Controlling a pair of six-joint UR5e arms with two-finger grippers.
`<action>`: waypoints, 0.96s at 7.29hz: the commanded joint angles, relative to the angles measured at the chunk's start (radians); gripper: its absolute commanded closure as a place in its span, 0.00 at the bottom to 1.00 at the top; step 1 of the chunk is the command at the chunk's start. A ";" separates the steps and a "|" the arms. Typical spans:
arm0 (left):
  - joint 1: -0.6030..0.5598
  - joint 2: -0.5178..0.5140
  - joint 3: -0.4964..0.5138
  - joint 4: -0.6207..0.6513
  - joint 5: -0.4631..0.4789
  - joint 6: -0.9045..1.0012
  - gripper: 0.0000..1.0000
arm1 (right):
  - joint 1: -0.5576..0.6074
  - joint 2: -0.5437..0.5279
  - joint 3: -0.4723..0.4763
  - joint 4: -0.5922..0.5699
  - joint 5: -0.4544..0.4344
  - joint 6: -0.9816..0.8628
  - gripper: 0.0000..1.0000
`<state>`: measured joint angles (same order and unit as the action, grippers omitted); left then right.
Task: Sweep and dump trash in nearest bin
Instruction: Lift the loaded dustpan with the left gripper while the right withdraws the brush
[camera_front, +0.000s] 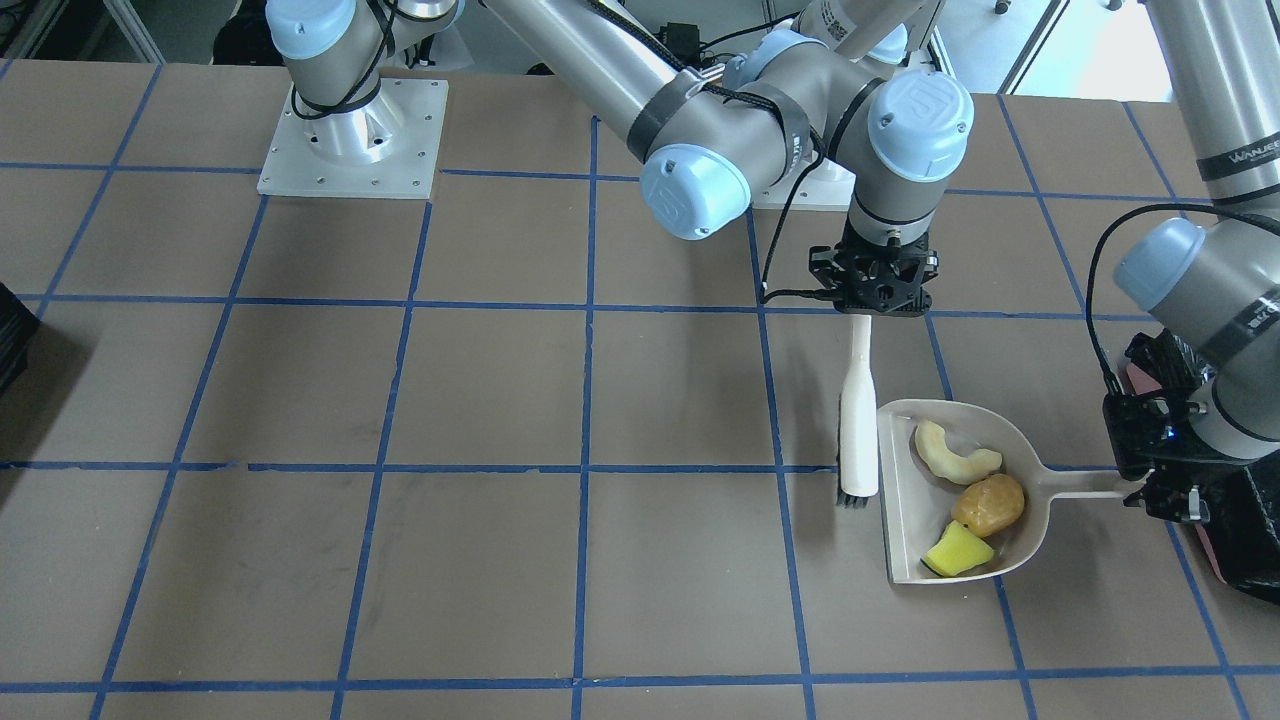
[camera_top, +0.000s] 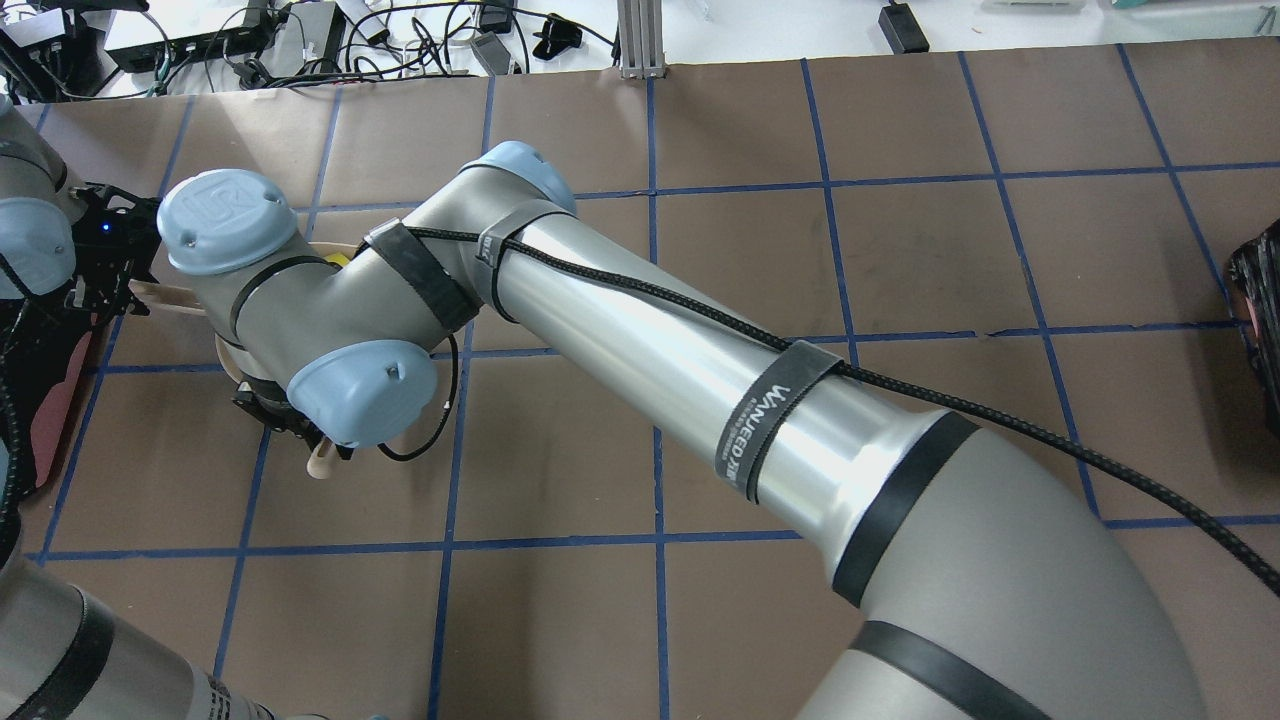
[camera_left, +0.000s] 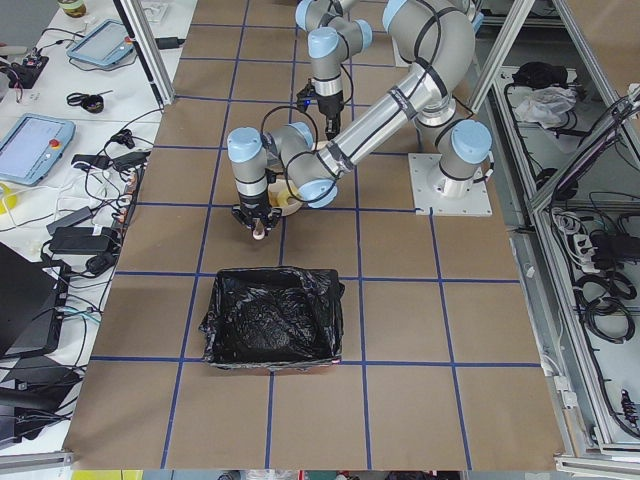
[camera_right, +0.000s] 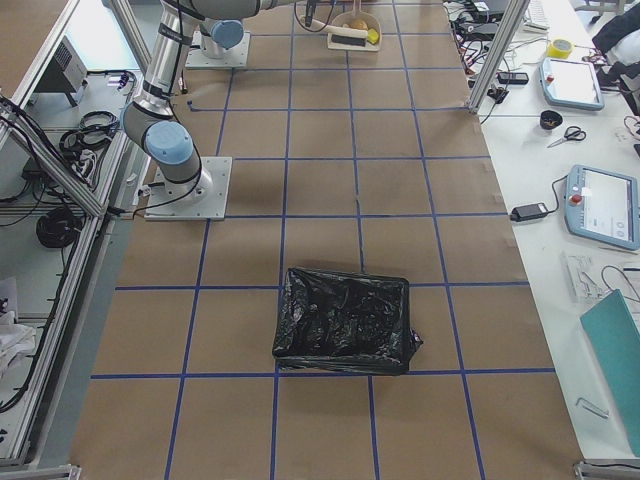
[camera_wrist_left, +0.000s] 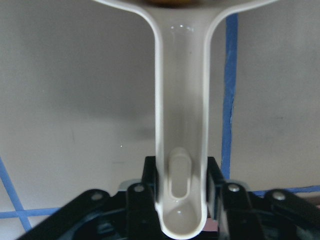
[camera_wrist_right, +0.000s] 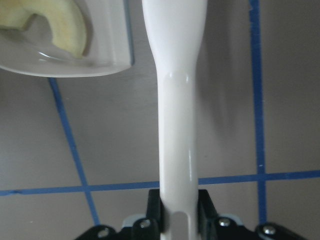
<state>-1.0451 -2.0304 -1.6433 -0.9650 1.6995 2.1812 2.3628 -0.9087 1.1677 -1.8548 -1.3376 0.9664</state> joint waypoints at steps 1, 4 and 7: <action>0.042 0.018 0.014 -0.015 -0.066 -0.012 1.00 | -0.055 -0.170 0.253 -0.007 -0.041 -0.072 1.00; 0.114 0.036 0.023 -0.063 -0.144 -0.079 1.00 | -0.132 -0.362 0.553 -0.067 -0.130 -0.173 1.00; 0.135 0.068 0.072 -0.159 -0.192 -0.135 1.00 | -0.152 -0.452 0.713 -0.078 -0.212 -0.269 1.00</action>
<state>-0.9225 -1.9751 -1.5955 -1.0861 1.5241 2.0713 2.2276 -1.3159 1.8151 -1.9262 -1.5247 0.7570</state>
